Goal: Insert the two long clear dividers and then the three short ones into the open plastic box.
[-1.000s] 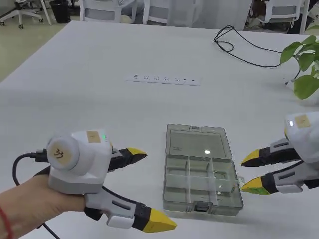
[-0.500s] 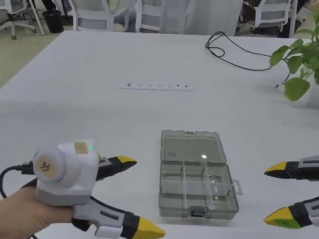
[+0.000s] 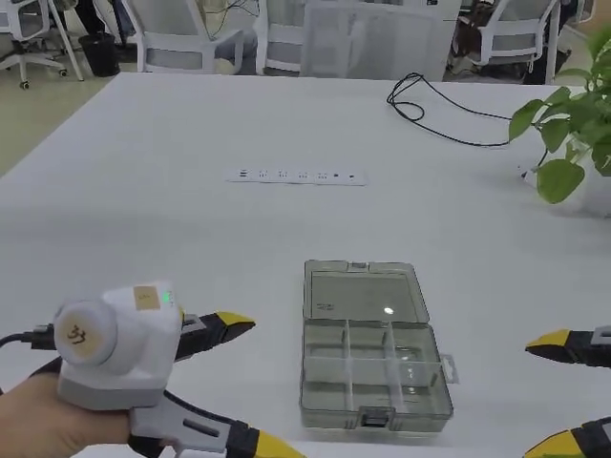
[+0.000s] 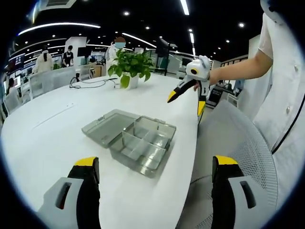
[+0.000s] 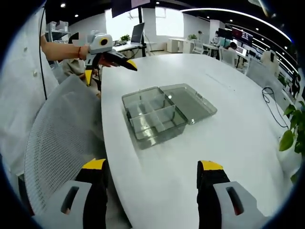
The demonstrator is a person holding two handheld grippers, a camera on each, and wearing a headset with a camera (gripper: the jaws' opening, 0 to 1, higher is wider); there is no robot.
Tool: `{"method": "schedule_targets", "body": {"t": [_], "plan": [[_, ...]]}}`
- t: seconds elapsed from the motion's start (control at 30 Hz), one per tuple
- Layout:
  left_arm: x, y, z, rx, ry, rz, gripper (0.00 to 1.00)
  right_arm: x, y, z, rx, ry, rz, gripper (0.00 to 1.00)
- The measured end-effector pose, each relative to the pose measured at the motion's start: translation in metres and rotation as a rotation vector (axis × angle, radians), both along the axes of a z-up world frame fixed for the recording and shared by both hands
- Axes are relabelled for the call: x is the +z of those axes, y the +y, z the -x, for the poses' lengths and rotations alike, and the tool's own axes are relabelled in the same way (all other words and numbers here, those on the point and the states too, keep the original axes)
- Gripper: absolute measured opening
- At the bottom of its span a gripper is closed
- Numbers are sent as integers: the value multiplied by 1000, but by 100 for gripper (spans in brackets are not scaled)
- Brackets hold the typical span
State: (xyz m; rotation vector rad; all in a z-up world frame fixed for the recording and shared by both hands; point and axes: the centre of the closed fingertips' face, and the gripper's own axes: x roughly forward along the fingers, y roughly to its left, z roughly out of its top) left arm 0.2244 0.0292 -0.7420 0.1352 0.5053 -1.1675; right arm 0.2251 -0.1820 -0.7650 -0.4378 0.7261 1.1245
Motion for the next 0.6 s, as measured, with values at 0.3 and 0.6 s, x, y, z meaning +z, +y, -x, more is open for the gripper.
{"method": "schedule_targets", "body": {"t": [0.3, 0.6], "plan": [[1, 1, 0, 6, 2, 3, 100, 0, 4, -2, 6, -4, 0, 78], [2, 0, 1, 6, 5, 8, 100, 1, 6, -3, 12, -8, -2, 78]]}}
